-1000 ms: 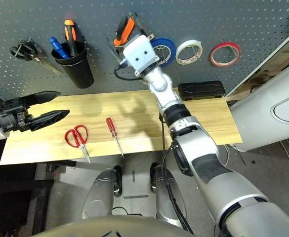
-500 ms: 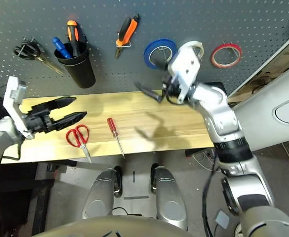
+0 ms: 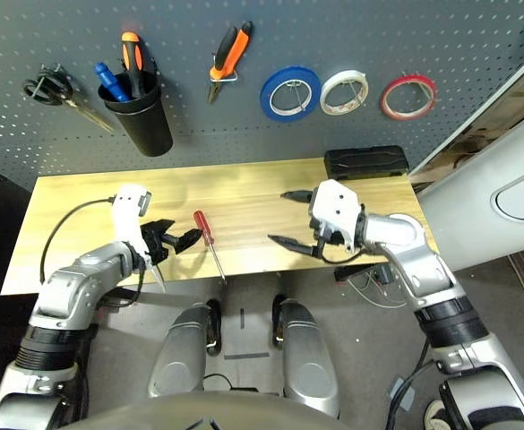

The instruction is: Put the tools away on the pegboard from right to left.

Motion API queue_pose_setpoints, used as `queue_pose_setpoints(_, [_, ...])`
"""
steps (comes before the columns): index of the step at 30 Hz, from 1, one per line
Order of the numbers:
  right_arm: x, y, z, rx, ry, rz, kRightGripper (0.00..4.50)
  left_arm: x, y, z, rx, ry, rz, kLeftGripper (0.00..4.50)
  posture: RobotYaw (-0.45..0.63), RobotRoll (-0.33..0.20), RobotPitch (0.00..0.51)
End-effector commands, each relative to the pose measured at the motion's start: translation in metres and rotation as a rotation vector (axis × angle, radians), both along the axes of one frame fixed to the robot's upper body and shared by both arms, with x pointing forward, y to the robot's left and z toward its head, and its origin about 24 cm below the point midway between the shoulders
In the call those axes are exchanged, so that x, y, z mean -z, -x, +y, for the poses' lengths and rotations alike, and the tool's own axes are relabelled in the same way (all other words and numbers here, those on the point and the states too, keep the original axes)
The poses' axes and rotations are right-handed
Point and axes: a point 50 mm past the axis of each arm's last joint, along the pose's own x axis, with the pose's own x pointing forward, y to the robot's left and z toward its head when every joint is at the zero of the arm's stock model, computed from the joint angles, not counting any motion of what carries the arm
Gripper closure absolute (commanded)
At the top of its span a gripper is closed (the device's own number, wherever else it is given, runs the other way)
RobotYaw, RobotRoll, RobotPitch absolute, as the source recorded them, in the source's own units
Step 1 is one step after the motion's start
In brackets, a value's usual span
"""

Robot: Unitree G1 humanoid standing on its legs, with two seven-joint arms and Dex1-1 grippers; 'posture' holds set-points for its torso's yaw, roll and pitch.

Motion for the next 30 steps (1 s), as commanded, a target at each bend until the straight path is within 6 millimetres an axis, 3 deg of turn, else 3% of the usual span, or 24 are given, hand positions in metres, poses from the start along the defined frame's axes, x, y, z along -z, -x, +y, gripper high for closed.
queue_pose_setpoints(1, [0.008, 0.007, -0.003, -0.004, 0.019, 0.029, 0.02, 0.021, -0.007, -0.002, -0.073, -0.063, 0.042, 0.00, -0.10, 0.000, 0.303])
queue_pose_setpoints(12, [-0.003, 0.019, -0.008, 0.030, 0.009, 0.019, 0.02, 0.044, -0.026, -0.022, -0.140, -0.066, 0.071, 0.00, -0.19, 0.000, 0.330])
queue_pose_setpoints(15, [-0.004, 0.022, -0.011, 0.040, 0.016, 0.021, 0.00, 0.049, -0.027, -0.023, -0.154, -0.070, 0.083, 0.62, -0.19, 0.000, 0.331])
queue_pose_setpoints(23, [-0.006, 0.013, -0.012, 0.046, 0.019, 0.014, 0.00, 0.036, -0.028, -0.026, -0.152, -0.017, 0.041, 3.66, -0.13, 0.000, 0.302])
queue_pose_setpoints(26, [-0.007, 0.005, -0.012, 0.045, 0.018, 0.004, 0.00, 0.024, -0.028, -0.024, -0.145, 0.008, 0.015, 3.67, -0.10, 0.000, 0.289])
queue_pose_setpoints(30, [-0.009, -0.010, -0.010, 0.056, -0.061, -0.001, 0.00, -0.009, -0.021, -0.021, -0.118, 0.070, -0.028, 3.67, -0.04, 0.000, 0.257])
